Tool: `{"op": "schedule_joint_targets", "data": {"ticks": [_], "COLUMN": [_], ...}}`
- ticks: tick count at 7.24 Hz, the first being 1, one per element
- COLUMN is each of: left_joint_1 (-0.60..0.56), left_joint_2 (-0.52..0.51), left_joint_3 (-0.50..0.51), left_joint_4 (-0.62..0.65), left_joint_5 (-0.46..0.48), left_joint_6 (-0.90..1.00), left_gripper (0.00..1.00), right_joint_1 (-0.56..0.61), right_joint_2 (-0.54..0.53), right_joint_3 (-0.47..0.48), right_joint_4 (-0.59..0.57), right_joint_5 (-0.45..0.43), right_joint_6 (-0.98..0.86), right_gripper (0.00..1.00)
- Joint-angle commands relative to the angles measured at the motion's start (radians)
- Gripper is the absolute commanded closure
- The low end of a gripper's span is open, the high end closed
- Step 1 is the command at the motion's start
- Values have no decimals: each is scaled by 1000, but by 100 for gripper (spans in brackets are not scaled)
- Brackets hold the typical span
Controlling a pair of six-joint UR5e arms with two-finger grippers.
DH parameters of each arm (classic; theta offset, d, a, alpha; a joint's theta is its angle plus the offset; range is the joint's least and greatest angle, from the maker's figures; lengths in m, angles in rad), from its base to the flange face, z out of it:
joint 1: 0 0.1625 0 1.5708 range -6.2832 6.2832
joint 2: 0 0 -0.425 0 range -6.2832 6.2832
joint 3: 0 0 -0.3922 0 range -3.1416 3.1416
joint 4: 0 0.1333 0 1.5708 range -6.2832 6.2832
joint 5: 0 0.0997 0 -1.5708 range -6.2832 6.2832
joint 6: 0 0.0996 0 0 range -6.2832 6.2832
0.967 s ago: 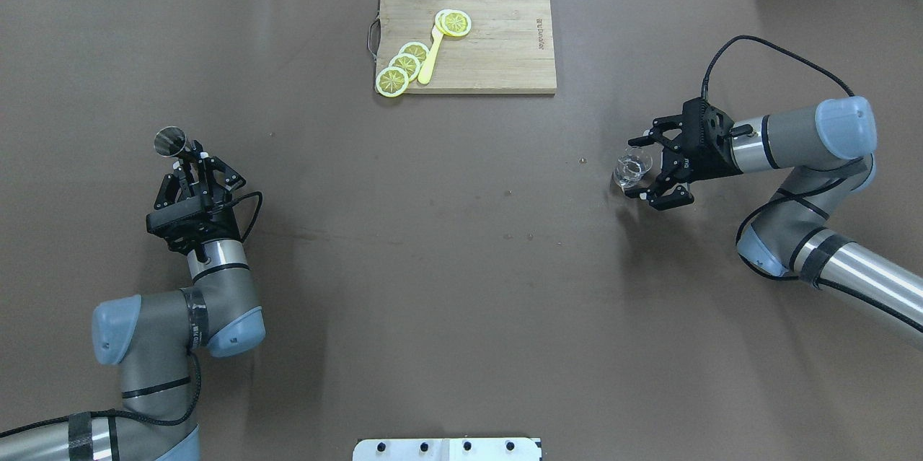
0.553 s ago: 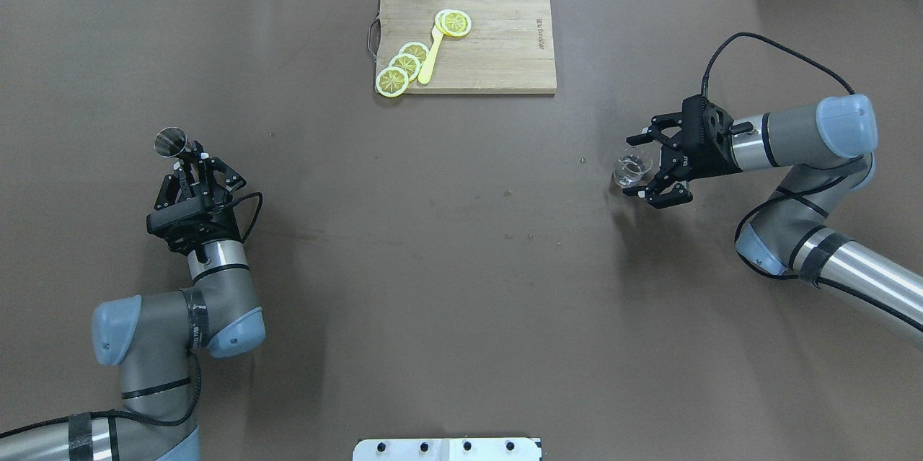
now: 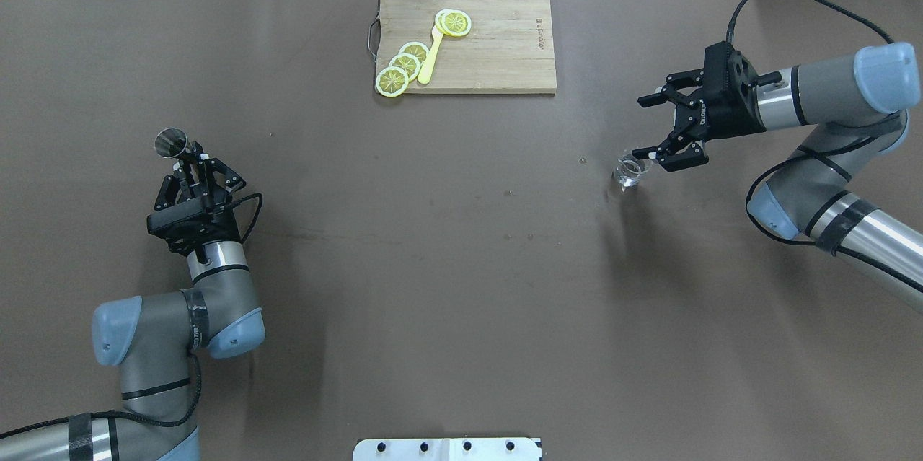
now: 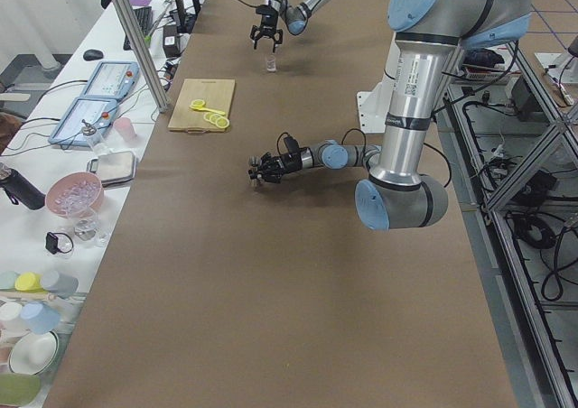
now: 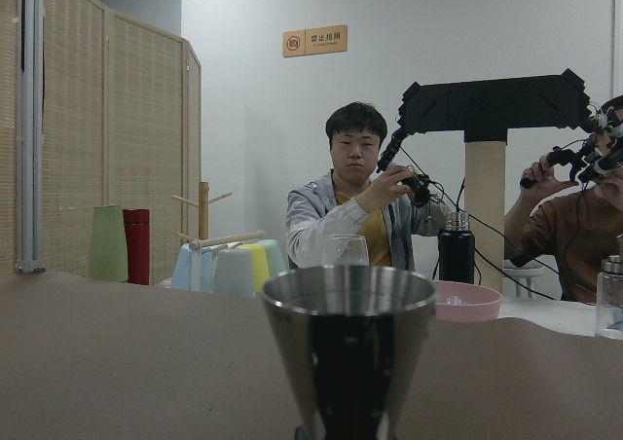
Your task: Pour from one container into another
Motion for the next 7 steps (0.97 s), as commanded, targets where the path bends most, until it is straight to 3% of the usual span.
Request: {"op": "schedule_joint_targets", "data": {"ticks": [1,7], "left_joint_1": [0,2], "left_joint_2": [-1,1], "left_joint_3": [0,5], "left_joint_4": [12,12], "left_joint_5": [4,10], "left_joint_6": [1,1], "left_gripper": [77,71], "right_joint_1": [60,191], "right_joint_2": [1,76], "right_joint_3": [62,148], "right_joint_4": [-178,-1001], "right_joint_5": [35,131], "right_joint_6": [-14,-23], "right_gripper": [0,0]}}
